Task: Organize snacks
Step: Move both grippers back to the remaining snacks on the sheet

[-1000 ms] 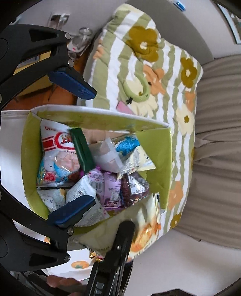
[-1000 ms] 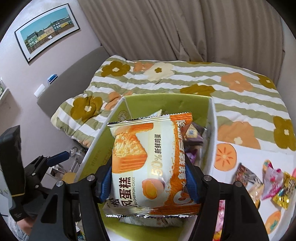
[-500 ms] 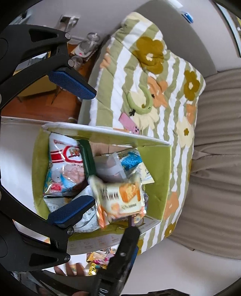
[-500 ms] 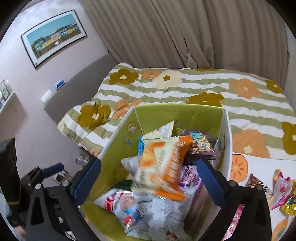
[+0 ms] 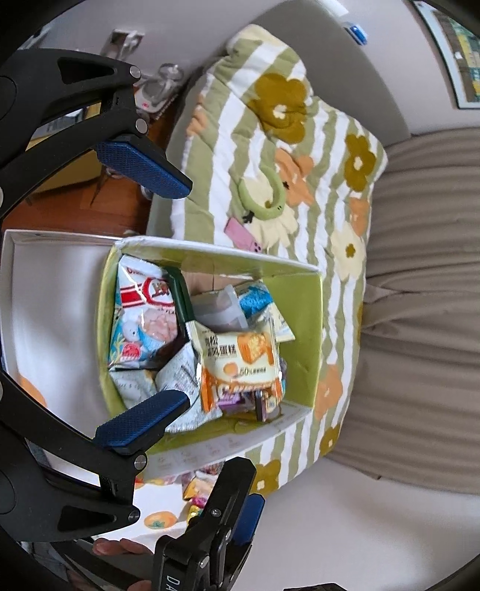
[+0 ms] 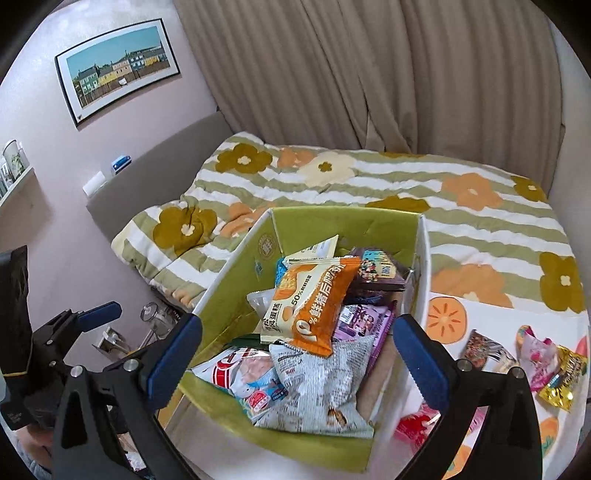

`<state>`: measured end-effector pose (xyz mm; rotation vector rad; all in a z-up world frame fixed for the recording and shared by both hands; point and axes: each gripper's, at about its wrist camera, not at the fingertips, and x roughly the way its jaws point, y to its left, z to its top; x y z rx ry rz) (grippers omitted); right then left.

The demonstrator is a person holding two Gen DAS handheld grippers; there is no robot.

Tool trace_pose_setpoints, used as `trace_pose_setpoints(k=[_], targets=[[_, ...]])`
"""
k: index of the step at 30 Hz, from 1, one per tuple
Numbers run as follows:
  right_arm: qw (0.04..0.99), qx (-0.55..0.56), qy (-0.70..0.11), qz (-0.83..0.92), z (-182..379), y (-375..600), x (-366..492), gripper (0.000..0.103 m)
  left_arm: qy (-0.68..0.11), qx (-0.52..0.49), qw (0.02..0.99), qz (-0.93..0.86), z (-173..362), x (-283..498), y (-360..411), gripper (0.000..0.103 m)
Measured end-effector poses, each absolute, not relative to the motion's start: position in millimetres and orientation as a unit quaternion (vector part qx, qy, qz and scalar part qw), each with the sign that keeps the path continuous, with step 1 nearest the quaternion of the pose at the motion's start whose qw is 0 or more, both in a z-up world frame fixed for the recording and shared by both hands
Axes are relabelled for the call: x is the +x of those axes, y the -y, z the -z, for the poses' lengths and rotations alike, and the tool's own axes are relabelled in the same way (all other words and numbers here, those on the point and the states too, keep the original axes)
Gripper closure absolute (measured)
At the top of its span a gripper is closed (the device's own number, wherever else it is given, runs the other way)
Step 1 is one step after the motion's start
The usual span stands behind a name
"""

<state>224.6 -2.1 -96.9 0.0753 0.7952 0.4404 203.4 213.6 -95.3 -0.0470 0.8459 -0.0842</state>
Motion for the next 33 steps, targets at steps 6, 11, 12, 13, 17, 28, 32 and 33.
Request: trace_pose_setpoints(k=[6, 11, 12, 13, 17, 28, 32, 33], targets=[[0.911, 0.046, -0.367, -0.18, 83, 17, 194, 0.0, -0.394, -0.011, 0.916, 0.078, 83, 188, -197, 0.0], [0.924, 0.044, -0.355, -0.134, 70, 39, 167, 0.0, -0.386, -0.005, 0.914, 0.121, 75, 183, -173, 0.0], [0.926, 0.045, -0.355, -0.123, 68, 46, 162, 0.0, -0.385, -0.003, 0.914, 0.13, 74, 183, -166, 0.0], [0.927, 0.047, -0.354, -0.116, 67, 51, 158, 0.0, -0.383, -0.001, 0.913, 0.14, 72, 183, -159, 0.0], [0.935, 0.052, -0.346, -0.056, 59, 85, 140, 0.0, -0.376, 0.006, 0.909, 0.18, 66, 184, -125, 0.0], [0.942, 0.067, -0.322, 0.064, 48, 185, 112, 0.0, -0.355, 0.033, 0.903, 0.24, 53, 193, -23, 0.0], [0.937, 0.077, -0.331, 0.079, 55, 219, 113, 0.0, -0.367, 0.037, 0.894, 0.255, 59, 208, 15, 0.0], [0.935, 0.079, -0.335, 0.082, 57, 227, 116, 0.0, -0.371, 0.038, 0.891, 0.26, 61, 212, 25, 0.0]])
